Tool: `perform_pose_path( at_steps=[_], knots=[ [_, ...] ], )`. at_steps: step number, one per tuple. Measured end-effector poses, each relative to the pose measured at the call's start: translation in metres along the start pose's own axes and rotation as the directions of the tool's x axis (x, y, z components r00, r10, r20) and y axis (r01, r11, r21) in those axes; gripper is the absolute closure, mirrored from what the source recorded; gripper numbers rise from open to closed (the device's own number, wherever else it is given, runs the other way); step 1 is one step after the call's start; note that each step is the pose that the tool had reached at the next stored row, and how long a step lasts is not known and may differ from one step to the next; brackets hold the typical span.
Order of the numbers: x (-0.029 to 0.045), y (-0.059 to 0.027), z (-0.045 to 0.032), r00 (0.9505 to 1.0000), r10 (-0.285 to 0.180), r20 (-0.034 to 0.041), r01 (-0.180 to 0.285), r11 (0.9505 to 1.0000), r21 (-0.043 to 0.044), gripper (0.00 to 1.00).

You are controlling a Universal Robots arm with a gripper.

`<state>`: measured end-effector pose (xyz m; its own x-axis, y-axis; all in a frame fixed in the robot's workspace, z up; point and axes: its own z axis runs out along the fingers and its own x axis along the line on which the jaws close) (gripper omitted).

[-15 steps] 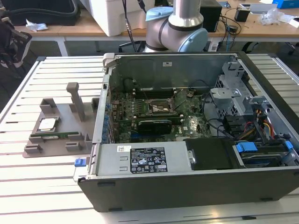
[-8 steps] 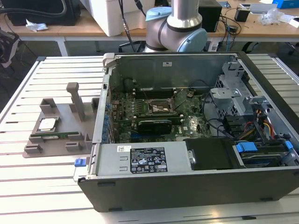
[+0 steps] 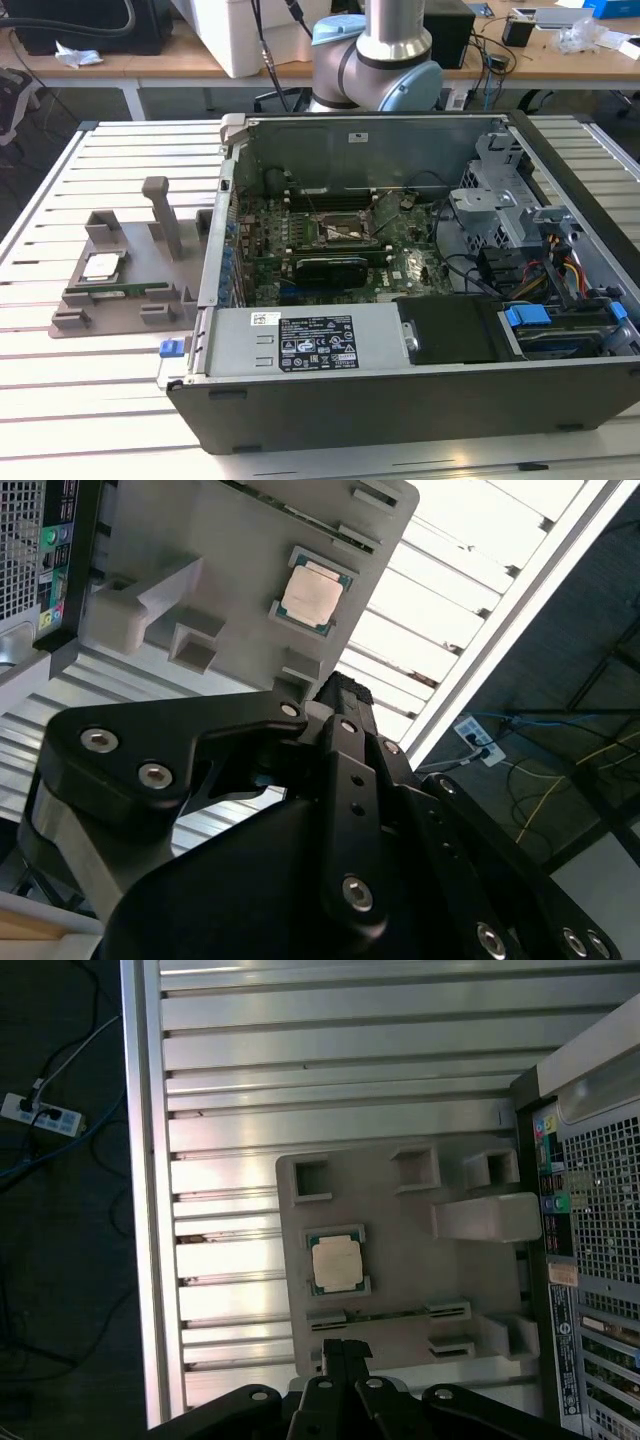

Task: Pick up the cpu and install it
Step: 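Reach for the cpu, then pick up the cpu and move it towards the insertion slot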

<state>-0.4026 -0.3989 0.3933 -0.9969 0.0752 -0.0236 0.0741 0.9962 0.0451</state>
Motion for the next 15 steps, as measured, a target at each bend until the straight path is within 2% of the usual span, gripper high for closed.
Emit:
perform_pose_path(
  at_steps=[15],
  knots=[
    [0.0004,0.0,0.0,1.0,0.0,0.0,0.0,1.0,0.0,0.89]
  ],
)
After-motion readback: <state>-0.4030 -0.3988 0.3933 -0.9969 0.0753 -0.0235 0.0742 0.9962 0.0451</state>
